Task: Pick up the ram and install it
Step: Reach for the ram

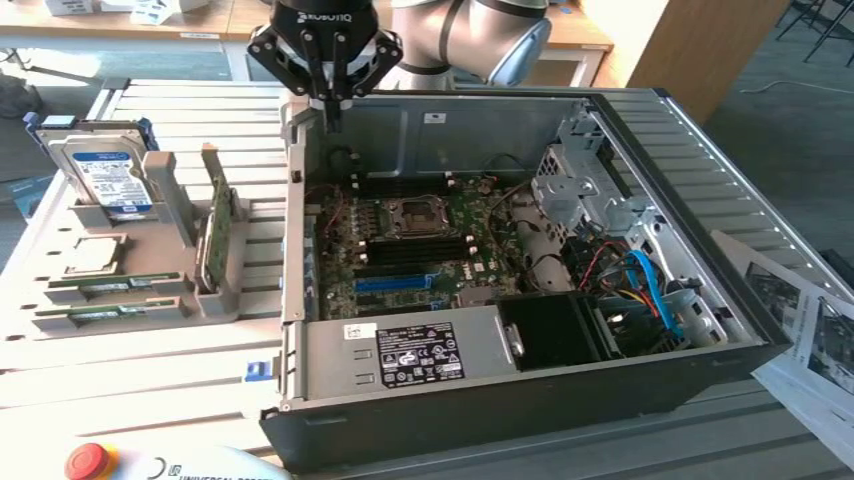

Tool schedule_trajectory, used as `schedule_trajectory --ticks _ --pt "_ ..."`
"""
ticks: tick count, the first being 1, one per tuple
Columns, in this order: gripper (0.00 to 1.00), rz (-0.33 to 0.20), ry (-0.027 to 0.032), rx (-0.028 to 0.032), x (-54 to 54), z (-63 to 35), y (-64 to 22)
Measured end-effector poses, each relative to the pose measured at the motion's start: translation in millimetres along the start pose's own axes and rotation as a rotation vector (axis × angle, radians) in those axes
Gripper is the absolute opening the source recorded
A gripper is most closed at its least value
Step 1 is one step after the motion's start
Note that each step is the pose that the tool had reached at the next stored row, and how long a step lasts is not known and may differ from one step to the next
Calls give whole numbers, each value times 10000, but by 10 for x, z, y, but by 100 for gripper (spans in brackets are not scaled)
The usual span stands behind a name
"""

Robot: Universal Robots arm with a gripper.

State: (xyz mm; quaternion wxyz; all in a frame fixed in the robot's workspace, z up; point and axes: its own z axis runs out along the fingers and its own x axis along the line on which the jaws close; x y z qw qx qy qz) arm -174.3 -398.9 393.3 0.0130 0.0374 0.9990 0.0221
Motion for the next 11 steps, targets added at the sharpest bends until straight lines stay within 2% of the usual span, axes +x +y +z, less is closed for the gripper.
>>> schedule_trajectory --ticks 11 --pt "11 1 0 0 219 -6 -16"
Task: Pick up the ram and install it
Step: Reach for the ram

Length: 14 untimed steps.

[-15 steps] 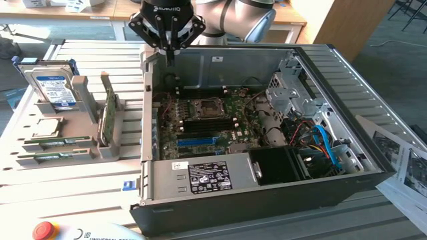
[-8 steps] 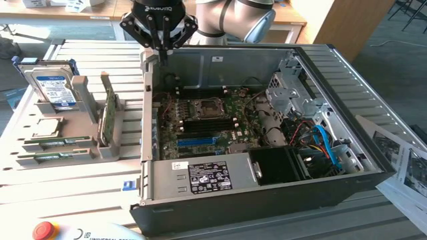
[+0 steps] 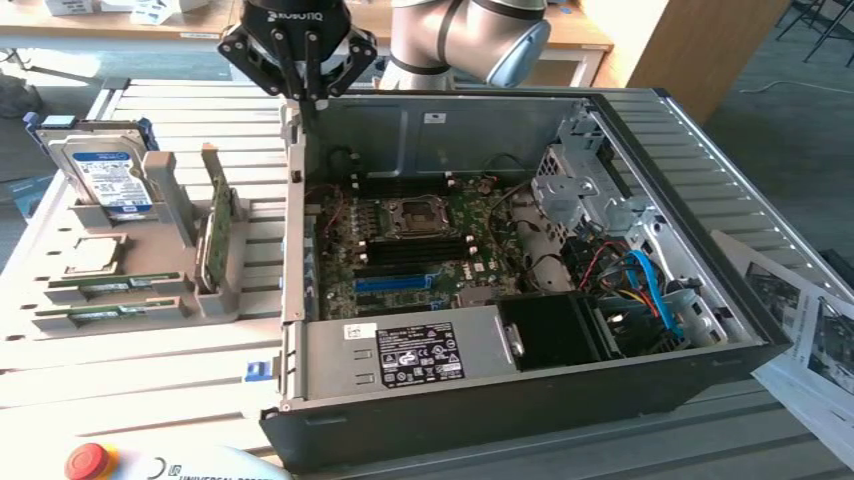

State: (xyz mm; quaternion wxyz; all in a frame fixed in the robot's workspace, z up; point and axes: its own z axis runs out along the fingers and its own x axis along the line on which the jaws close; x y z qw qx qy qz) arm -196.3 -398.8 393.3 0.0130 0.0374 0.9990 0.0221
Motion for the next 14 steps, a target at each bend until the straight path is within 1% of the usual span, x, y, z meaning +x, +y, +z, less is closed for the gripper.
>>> schedule_trajectory --ticks 14 --pt "11 -2 0 0 310 -8 -23"
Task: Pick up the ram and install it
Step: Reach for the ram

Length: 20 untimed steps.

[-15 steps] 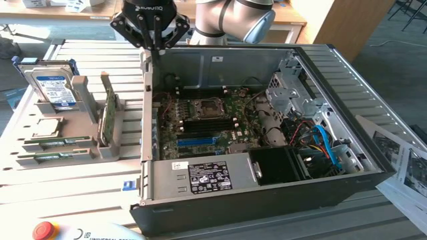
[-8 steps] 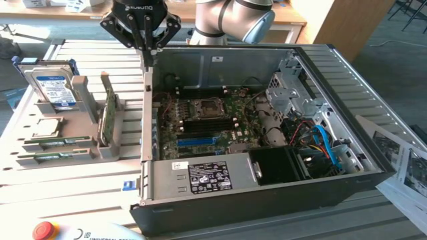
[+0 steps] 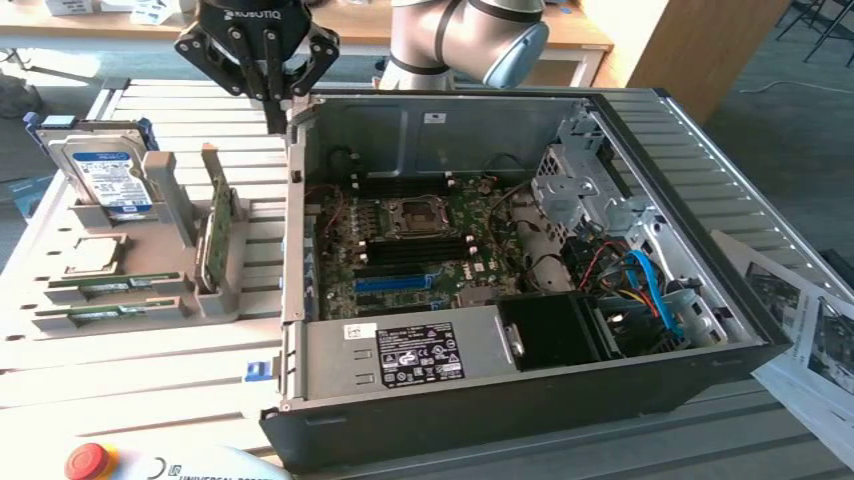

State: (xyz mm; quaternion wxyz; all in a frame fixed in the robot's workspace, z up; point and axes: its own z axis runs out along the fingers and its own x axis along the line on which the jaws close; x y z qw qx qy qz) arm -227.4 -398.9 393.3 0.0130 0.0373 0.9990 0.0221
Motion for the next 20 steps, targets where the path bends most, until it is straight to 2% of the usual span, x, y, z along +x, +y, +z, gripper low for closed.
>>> schedule_trajectory --ticks 20 --pt "11 1 1 1 464 -13 -33"
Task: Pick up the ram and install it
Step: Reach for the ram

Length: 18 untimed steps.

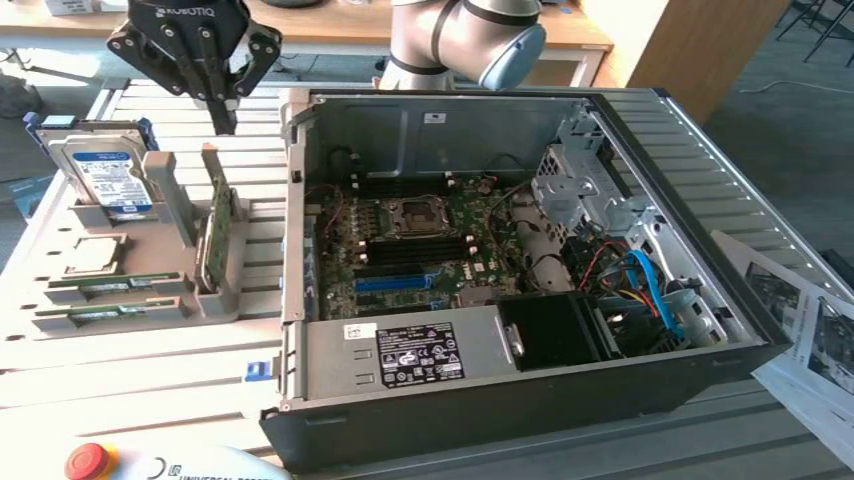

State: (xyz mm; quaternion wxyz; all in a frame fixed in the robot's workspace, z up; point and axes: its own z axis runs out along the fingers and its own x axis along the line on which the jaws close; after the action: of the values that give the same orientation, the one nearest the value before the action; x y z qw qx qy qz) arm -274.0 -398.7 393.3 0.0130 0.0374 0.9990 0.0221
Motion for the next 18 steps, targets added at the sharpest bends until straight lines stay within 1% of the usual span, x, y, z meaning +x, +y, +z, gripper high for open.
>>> schedule_trajectory --ticks 18 --pt "11 -1 0 0 451 -12 -32"
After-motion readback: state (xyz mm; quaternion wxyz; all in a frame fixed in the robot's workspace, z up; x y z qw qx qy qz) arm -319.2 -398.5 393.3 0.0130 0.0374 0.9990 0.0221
